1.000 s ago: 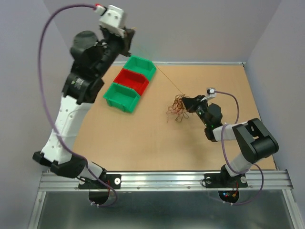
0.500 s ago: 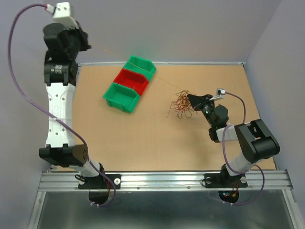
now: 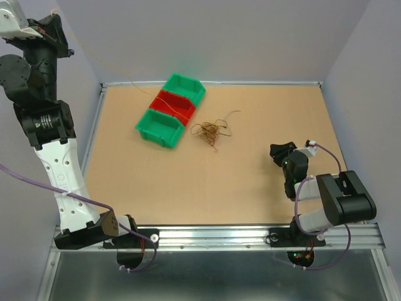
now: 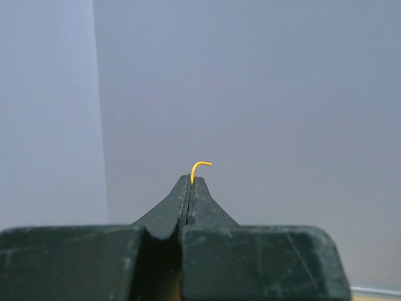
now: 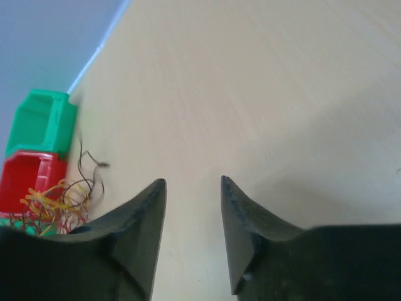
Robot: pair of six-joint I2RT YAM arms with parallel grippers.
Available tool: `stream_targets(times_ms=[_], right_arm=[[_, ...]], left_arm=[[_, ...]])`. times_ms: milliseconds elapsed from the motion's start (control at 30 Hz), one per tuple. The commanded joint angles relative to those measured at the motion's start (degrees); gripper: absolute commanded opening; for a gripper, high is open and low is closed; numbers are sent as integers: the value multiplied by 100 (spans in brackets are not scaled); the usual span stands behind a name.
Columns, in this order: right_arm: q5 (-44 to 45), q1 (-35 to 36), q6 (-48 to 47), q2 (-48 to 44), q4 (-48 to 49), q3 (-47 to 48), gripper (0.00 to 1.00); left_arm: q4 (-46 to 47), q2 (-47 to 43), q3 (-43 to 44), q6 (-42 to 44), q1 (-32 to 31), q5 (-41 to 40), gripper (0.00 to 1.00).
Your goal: Untangle the cables
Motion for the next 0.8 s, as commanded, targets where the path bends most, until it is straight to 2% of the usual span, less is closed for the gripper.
stream_targets(times_ms=[0, 67, 133, 200, 233, 300, 333, 500, 667, 767], right_arm=[[461, 3, -232, -507, -27, -94, 63], [-442, 3, -469, -639, 138, -68, 100], [-1721, 64, -1005, -631, 1091, -120, 100], [-2315, 282, -1295, -544, 1658, -77, 100], [-2909, 362, -1392, -517, 1730, 220, 99], [-3327, 686, -1960, -464, 1696, 529, 99], [-3485, 1088, -2199, -438, 1591, 704, 99], [-3714, 2451, -3789, -219, 782, 1873, 100], [-3864, 3069, -4319, 256, 721, 2770, 100], [-3856, 3333, -4565, 564, 484, 3473, 100]], left_arm=[[1161, -355, -590, -192, -221, 1319, 0], [1189, -558, -1090, 18, -747, 1753, 0], [1198, -909, -1616, 597, -1862, 1641, 0], [1198, -1094, -1847, 914, -2453, 1578, 0], [1189, -1113, -1918, 933, -2908, 1508, 0], [1137, -1060, -1849, 872, -3157, 1551, 0], [1093, -938, -1752, 819, -3228, 1639, 0], [943, -455, -944, 521, -3440, 1675, 0], [803, -67, -92, 187, -3519, 1789, 0], [750, 47, 120, 28, -3563, 1789, 0]])
